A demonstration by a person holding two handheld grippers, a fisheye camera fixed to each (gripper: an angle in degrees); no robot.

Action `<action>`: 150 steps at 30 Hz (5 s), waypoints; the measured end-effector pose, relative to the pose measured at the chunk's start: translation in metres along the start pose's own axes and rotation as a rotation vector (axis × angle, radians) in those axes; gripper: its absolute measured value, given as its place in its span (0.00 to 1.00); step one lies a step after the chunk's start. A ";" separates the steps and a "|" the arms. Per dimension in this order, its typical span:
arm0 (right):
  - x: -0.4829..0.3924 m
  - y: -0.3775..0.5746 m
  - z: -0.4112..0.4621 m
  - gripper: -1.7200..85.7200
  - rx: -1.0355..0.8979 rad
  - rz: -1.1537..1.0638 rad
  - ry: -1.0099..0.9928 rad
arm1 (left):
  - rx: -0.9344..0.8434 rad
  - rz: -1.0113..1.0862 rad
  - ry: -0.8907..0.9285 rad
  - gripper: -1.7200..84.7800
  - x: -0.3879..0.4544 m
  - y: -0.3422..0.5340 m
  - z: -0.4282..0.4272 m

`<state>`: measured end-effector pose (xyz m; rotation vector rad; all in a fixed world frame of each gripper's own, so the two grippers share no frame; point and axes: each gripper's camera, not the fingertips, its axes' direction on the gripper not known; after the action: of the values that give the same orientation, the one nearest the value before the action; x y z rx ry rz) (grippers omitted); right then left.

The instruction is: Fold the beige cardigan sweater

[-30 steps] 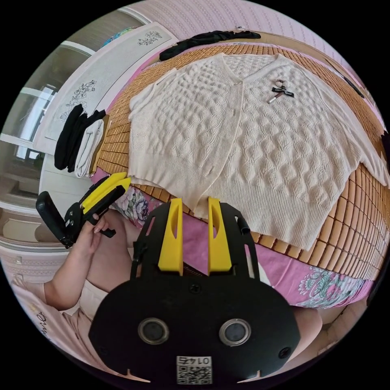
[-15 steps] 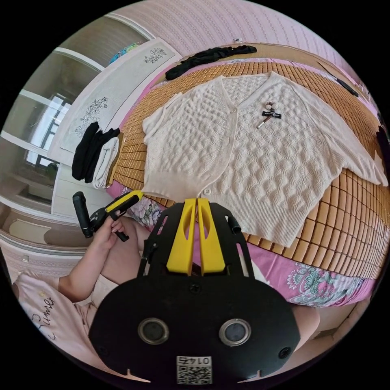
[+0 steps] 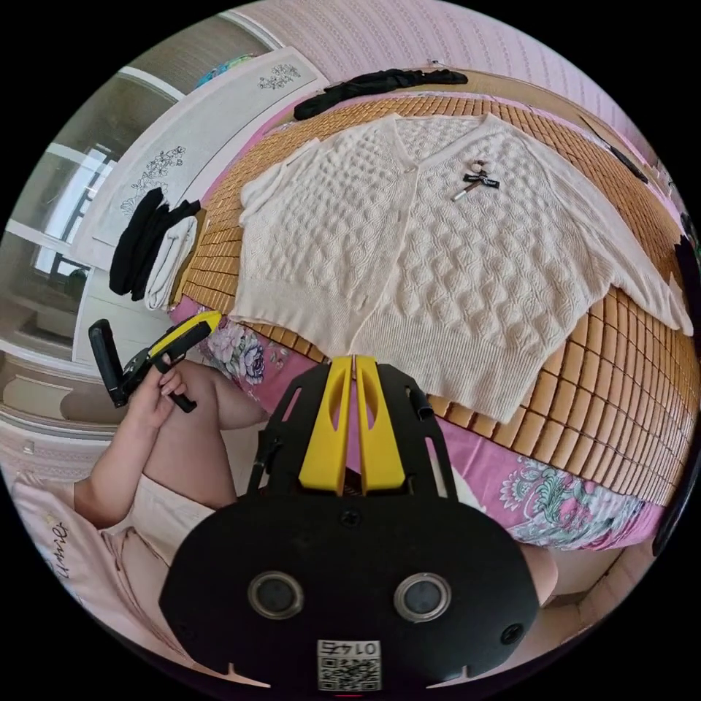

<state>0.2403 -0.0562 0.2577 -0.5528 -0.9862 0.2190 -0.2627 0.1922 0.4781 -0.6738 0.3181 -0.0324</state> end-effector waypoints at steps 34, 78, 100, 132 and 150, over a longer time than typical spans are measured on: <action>0.215 0.038 -0.357 0.05 0.619 0.283 -0.096 | -0.174 0.910 0.072 0.10 0.461 -0.159 0.240; 0.081 0.017 -0.570 0.11 0.114 -0.014 0.174 | -0.101 0.752 0.101 0.02 0.478 -0.243 0.247; 0.188 0.062 -0.639 0.06 0.370 0.257 -0.212 | -0.099 1.101 0.233 0.03 0.519 -0.229 0.234; 0.248 -0.035 -0.471 0.02 0.225 0.377 0.048 | -0.256 1.098 0.083 0.01 0.562 -0.166 0.258; 0.278 -0.087 -0.292 0.02 0.104 0.445 0.371 | -0.137 0.996 0.031 0.01 0.537 -0.137 0.242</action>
<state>0.6293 -0.1129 0.3812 -0.6848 -0.4806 0.5404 0.3303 0.1614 0.5911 -0.5901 0.6614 0.9350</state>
